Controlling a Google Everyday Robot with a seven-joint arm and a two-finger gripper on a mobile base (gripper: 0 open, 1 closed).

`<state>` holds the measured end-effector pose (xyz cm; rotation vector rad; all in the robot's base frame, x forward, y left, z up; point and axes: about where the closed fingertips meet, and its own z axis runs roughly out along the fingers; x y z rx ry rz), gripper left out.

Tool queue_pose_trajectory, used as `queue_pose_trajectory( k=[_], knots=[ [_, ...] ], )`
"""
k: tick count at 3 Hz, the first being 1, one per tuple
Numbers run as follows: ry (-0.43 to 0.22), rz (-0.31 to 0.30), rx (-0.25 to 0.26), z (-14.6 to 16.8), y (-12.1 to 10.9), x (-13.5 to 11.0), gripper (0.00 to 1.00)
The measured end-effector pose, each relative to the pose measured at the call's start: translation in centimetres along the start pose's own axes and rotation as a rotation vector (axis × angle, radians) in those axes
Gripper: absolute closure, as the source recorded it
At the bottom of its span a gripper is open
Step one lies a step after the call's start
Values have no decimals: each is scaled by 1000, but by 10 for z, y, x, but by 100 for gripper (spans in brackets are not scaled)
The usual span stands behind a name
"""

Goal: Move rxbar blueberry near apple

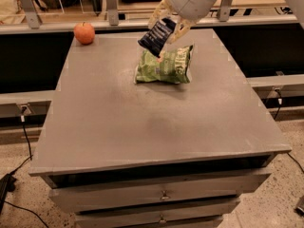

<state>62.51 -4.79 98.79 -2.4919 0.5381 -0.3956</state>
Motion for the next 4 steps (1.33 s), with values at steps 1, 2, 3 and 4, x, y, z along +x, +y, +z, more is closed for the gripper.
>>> queue_pose_trajectory(
  k=[1,2,3,4],
  knots=[
    [-6,-24,37,17,-11,5,100],
    [21,-49,147,44,-36,33,100],
    [75,-68,239,71,-68,62,100],
    [74,-35,307,101,-92,74,100]
  ],
)
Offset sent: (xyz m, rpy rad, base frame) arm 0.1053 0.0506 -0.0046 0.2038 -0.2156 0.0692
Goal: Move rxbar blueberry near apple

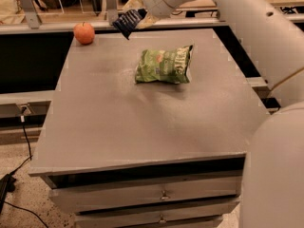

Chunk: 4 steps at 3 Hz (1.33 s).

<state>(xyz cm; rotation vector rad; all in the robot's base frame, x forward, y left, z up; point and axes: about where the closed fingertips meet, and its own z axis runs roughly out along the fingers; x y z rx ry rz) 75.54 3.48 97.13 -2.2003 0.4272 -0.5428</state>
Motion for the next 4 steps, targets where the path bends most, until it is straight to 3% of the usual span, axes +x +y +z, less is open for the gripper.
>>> queue_pose_trajectory(
  k=[4],
  knots=[
    [44,129,100,85,0,20,100]
  ],
)
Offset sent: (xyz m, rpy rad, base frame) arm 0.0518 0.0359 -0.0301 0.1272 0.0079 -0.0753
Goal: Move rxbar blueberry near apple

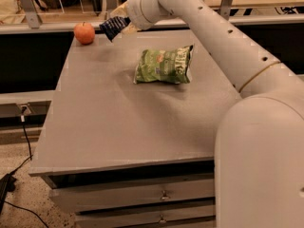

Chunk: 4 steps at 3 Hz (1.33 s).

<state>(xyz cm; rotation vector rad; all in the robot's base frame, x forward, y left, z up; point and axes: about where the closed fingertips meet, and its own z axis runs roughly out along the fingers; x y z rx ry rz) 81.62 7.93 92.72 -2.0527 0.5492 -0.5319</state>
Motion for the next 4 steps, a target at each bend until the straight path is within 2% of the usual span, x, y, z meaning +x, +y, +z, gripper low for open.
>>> queue_pose_trajectory(
  k=[1,2,4],
  knots=[
    [3,16,-2,16,4,4,100],
    [-33,24,-6,34,4,1,97],
    [-90,26,-20,55,3,-13,51]
  ],
)
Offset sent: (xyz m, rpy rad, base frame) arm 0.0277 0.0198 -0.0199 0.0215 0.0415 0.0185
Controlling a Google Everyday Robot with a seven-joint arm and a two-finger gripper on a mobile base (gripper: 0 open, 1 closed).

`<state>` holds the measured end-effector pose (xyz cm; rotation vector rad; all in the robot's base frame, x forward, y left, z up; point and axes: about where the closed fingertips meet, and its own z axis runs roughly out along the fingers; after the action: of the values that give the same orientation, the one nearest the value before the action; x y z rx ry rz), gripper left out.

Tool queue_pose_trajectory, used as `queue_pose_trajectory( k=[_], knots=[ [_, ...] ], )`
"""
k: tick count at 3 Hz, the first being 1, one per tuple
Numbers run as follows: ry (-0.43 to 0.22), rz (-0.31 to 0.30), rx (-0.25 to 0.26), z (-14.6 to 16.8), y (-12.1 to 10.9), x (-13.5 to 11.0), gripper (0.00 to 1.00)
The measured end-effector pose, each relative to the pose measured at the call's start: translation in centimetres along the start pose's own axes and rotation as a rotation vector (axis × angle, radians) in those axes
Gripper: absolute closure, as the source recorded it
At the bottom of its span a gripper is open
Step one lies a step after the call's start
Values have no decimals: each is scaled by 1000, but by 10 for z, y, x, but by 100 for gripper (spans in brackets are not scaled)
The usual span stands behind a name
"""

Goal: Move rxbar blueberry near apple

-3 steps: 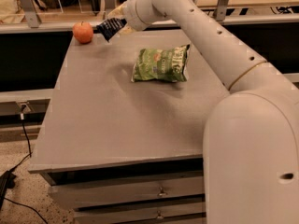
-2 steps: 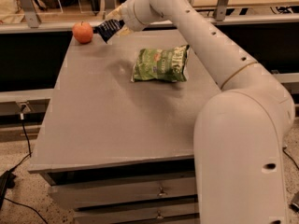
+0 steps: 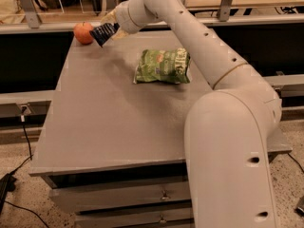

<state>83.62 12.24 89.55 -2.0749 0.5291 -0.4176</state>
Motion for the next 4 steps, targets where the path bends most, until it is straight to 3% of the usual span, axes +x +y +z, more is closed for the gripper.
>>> queue_pose_trajectory(
  k=[2,4],
  knots=[
    [-27,9,-14,19,1,-7,5],
    [-21,13,-1,17,-4,-3,0]
  ],
)
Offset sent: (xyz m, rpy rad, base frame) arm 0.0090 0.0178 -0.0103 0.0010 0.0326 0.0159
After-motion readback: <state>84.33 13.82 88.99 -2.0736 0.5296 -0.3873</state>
